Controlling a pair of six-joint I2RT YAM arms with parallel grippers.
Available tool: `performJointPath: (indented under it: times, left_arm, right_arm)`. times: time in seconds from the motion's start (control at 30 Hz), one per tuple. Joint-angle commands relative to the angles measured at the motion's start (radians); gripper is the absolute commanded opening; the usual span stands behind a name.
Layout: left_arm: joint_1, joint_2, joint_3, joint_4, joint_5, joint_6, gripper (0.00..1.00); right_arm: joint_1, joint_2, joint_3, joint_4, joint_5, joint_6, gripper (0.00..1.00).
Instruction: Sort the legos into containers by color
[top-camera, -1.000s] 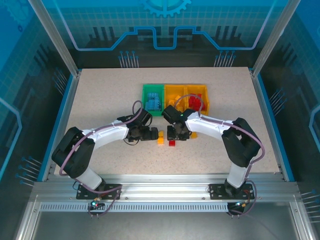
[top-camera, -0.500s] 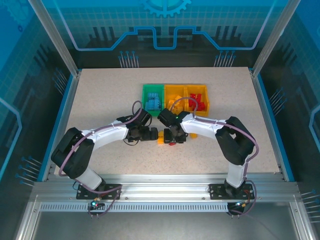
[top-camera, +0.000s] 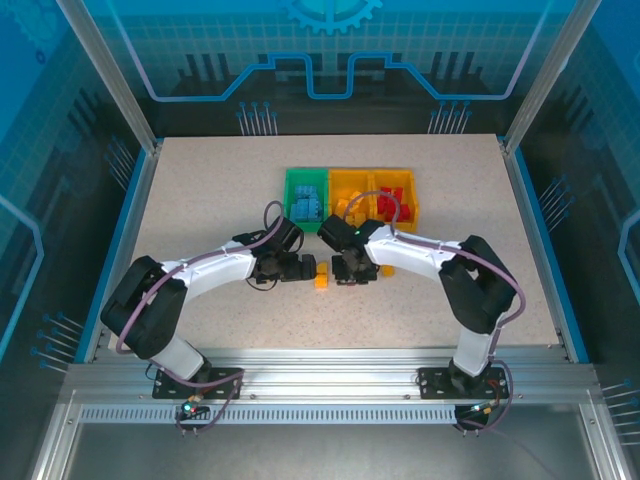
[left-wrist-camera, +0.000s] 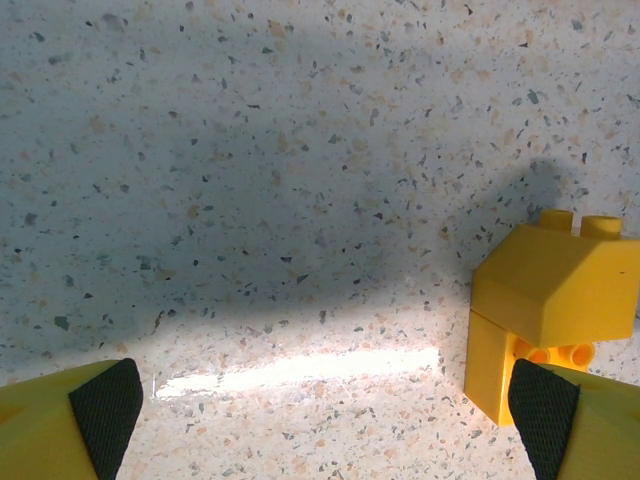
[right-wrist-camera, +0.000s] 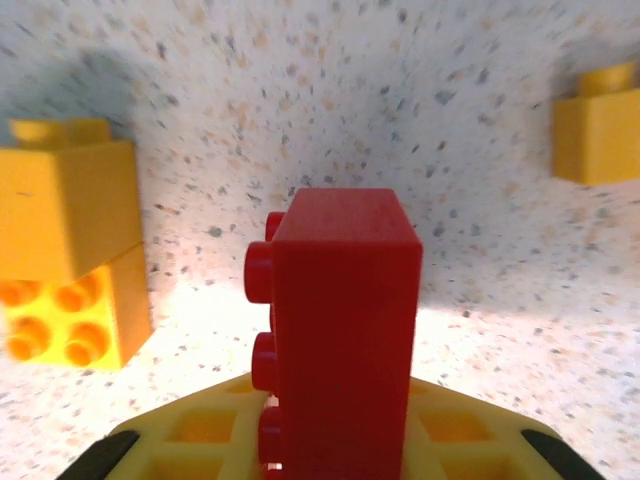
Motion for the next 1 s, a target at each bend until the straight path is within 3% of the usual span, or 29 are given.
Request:
performJointPath:
  times: [0.0,0.17,0.37,0.77,0.9,0.97]
  left_arm:
    - [0.000,0.002,0.009,-0.019,-0.013,-0.006,0.99]
    - [0.000,0.005,0.012,-0.016,-0.010,-0.005,0.99]
    - [-0.001,0.009,0.019,-0.008,0.000,-0.010,0.99]
    - [-0.013,0.051,0.100,-0.019,0.021,0.004,0.99]
    - [-0.022,0.071,0.126,-0.023,0.023,0.006,0.99]
    - [-0.027,0.086,0.139,-0.025,0.032,0.008,0.99]
  right_arm:
    - [-0.050,-0.080,0.059,-0.045,0.029,-0.048,0.24]
    - [-0.204,-0.097,0.137,-0.063,0.034,-0.139,0.24]
    - [-0.387,0.007,0.272,-0.079,0.014,-0.218,0.24]
    - [-0.523,0.301,0.609,-0.163,0.033,-0.268,0.25]
    - [-0.548,0.342,0.658,-0.166,-0.010,-0.264,0.33]
    - [-0.549,0.348,0.670,-0.182,-0.011,-0.264,0.49]
